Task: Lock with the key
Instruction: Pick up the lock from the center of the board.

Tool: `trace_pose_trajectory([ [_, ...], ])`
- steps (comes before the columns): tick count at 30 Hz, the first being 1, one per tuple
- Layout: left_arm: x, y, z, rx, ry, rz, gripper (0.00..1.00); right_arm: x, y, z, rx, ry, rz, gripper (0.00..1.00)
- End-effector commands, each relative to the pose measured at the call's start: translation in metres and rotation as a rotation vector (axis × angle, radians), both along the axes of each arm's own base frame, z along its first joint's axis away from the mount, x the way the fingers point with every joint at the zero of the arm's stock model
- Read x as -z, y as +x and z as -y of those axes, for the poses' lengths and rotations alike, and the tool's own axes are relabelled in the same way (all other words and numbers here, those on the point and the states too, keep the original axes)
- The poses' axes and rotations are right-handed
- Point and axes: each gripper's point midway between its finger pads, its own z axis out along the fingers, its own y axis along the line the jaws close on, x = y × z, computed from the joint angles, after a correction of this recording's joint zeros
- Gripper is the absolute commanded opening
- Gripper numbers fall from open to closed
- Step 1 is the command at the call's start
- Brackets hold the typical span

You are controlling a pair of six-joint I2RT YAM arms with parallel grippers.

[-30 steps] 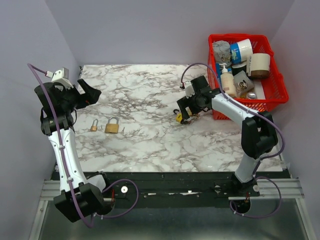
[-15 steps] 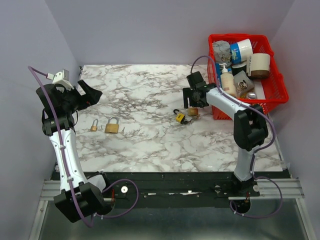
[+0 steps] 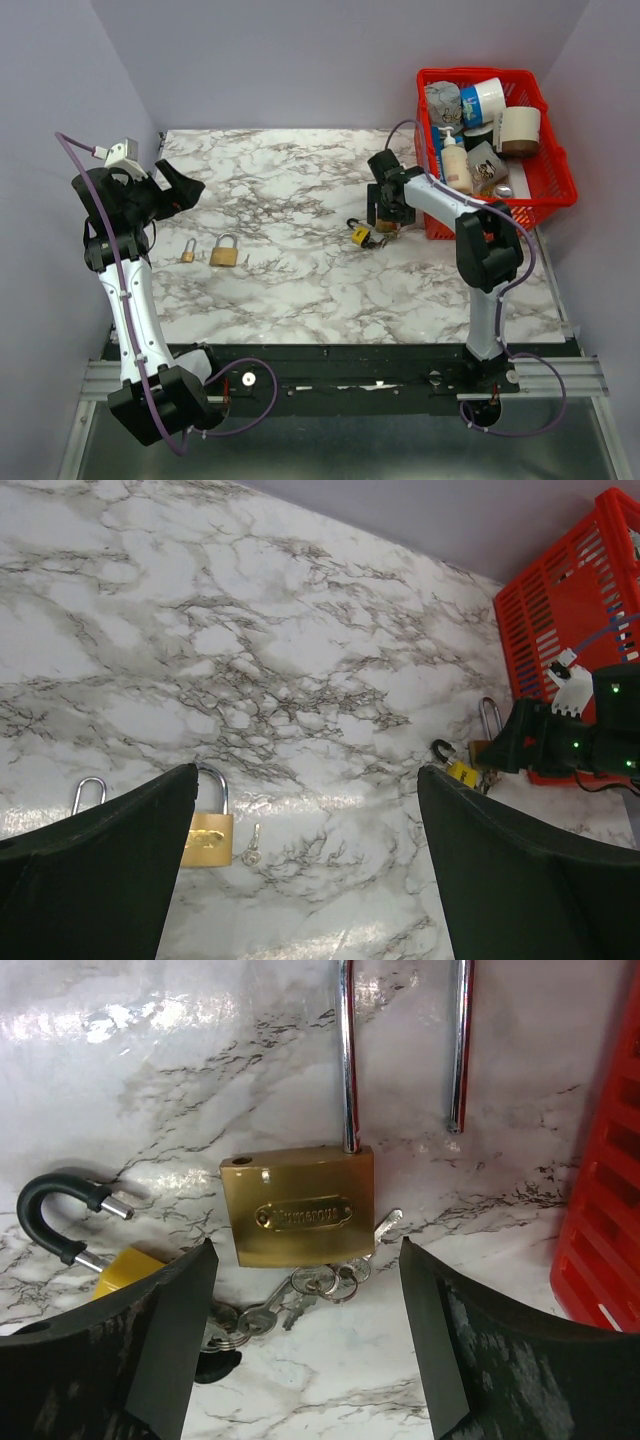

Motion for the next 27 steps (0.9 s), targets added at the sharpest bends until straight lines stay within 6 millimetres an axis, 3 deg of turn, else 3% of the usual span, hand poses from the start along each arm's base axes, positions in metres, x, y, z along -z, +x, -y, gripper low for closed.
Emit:
trace_pose_trajectory([
  [1, -0.011, -0.002, 0.002, 0.011, 0.004, 0.035, 0.99, 0.009, 0.002, 0.002, 0.035, 0.012, -0.039, 0.82],
  [18, -0.008, 0.002, 0.001, 0.002, -0.016, 0.030, 0.99, 0.032, 0.004, -0.002, 0.024, 0.058, -0.125, 0.76],
  [24, -0.006, 0.003, 0.000, -0.001, -0.022, 0.022, 0.99, 0.029, 0.000, -0.004, 0.004, 0.073, -0.130, 0.59],
  [27, -0.006, 0.002, 0.005, 0.025, -0.040, 0.031, 0.99, 0.017, 0.001, -0.007, -0.055, 0.087, -0.102, 0.40],
])
